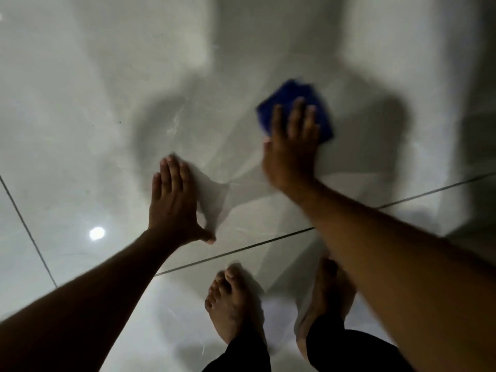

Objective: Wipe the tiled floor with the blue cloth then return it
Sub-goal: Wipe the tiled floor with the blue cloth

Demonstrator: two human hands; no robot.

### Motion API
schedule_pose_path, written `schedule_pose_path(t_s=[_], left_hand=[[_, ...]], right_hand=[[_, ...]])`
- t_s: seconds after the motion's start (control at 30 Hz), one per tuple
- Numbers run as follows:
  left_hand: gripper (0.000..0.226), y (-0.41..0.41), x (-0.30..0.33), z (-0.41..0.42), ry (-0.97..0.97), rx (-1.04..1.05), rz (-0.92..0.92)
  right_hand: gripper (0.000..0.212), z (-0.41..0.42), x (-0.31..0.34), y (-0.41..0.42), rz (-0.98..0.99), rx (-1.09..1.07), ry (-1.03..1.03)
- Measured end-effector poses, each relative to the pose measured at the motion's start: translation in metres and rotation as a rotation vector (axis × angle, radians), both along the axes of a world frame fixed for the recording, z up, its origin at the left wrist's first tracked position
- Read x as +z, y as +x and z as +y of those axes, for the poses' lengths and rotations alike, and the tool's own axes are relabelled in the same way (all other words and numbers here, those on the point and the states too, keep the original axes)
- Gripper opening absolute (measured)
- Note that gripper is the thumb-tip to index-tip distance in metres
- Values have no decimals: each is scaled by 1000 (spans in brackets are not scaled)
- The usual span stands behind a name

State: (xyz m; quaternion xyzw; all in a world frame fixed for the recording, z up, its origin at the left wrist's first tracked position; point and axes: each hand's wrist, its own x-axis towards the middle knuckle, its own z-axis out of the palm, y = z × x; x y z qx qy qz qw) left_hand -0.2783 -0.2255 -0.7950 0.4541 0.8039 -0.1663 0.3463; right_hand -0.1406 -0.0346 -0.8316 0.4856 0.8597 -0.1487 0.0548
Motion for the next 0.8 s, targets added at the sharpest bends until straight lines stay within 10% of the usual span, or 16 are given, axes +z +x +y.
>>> schedule_pose_path(t_s=[0.1,0.3,0.53,0.8], left_hand=[[180,-3,-5,-1,23,-11,0],[180,-5,0,-5,22,-11,-26],[179,-3,0,-3,33,6,-53],[176,3,3,-10,30,10,-7]], right_hand=[[66,-75,-5,-29,110,442,-42],[58,-57,11,163,38,936,-39],[58,5,-1,-3,46,-115,42],[67,-66,-5,102,20,825,11]])
